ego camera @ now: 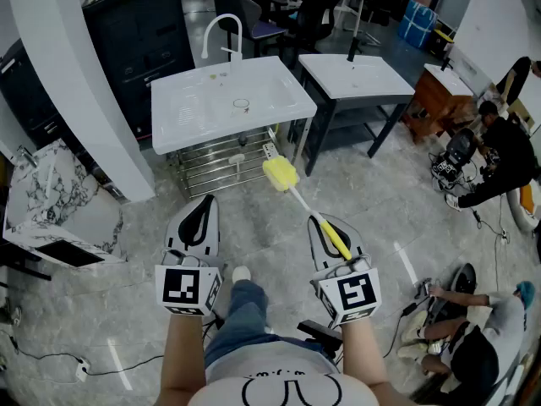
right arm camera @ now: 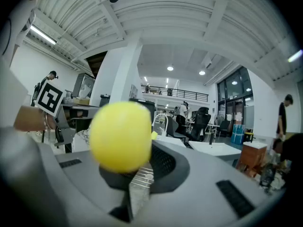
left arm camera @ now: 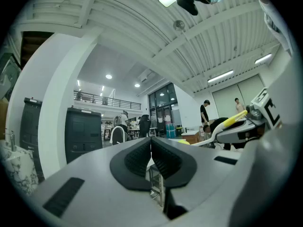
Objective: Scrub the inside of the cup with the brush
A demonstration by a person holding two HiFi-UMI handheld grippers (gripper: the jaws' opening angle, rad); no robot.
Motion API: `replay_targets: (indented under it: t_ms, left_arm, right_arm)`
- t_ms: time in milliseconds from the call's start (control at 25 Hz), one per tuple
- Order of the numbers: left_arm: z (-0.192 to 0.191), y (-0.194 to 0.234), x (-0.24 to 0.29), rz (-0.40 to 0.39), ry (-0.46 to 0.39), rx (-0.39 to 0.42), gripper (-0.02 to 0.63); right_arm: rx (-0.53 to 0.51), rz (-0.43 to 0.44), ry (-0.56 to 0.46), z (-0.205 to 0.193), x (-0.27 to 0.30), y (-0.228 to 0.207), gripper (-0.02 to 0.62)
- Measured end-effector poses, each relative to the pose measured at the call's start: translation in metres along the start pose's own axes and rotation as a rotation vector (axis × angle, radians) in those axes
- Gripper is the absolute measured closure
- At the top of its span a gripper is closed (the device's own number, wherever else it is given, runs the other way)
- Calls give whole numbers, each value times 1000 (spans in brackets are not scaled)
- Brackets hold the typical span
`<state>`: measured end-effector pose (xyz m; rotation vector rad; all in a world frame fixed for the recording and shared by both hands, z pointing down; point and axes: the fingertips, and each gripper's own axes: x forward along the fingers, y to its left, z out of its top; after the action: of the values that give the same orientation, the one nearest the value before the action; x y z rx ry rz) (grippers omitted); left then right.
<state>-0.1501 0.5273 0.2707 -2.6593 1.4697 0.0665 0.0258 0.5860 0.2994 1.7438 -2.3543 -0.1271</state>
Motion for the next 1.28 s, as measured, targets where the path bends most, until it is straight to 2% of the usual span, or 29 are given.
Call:
replay_targets:
  t_ms: [360, 880, 1280]
  left_arm:
    - [-23, 37, 68, 9, 11, -19, 588]
    - [-37, 133, 190, 8, 19, -20, 589]
    - [-43, 172, 225, 9, 11, -50, 588]
  right_arm:
    - [9, 11, 19, -12, 71, -27, 557]
    - [37, 25, 12, 7, 227, -61, 557]
    - [-5, 29, 33, 15, 280, -68, 557]
